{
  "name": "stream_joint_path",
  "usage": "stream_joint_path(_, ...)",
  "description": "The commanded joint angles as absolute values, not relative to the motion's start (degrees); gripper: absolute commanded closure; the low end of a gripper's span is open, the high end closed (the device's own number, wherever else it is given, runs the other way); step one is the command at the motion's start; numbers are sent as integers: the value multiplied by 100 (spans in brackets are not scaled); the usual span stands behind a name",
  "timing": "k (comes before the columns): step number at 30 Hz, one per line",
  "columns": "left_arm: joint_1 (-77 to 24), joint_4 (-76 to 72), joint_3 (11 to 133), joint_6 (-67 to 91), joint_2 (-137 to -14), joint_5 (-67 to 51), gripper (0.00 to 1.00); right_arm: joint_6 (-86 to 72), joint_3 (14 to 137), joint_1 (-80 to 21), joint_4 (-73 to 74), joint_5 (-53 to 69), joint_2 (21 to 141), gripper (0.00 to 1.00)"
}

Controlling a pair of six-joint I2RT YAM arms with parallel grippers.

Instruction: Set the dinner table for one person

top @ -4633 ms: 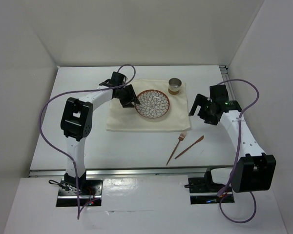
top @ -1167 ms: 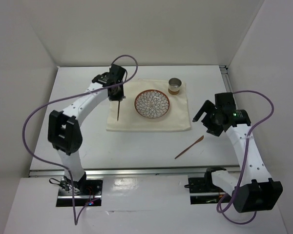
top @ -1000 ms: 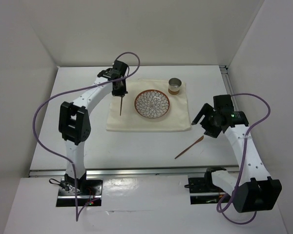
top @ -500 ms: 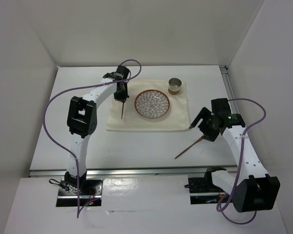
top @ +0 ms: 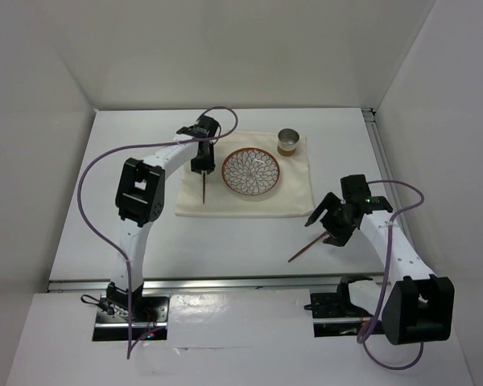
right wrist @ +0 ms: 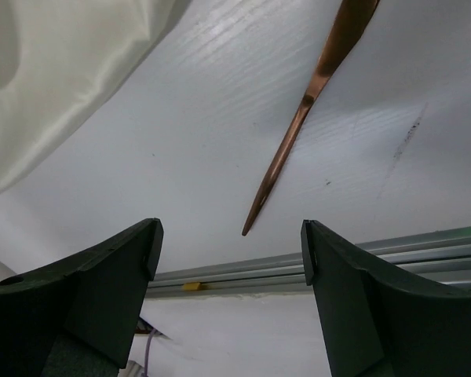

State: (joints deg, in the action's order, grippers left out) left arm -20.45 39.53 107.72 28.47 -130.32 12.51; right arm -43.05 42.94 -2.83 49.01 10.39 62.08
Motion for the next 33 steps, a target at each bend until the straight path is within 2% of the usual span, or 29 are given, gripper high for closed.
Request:
stream_joint_path(1, -2135, 3885, 10863, 2725, -12508, 1616, 55, -4421, 4070, -360, 4465, 1230, 6205, 17)
stream_joint_path(6, -2188, 4208, 10933, 2610, -11928, 1731, 54, -4763, 4017, -659, 4465, 967, 6328, 19)
stream_joint_path(10, -2188, 4395, 10733, 2663, -11155, 1565, 54, -5246, 3955, -1053, 4412, 424, 6521, 32)
stream_joint_path(14, -2188, 4272, 10109, 2716, -10188, 1407, 54, -5616, 3745, -1143, 4290, 272, 6636, 38)
stream_joint_path(20, -2241, 4131, 9642, 2725, -9221, 1003, 54, -5853, 3630, -1195, 4175, -104, 6838, 39)
stream_joint_path(25, -2294, 4184, 9571, 2777, -9053, 949, 54, -5854, 3630, -1195, 3956, -176, 7189, 39)
stream_joint_path(33, -2347, 4350, 9422, 2777, -8877, 896, 54, -5854, 3507, -1195, 3656, -421, 7857, 68)
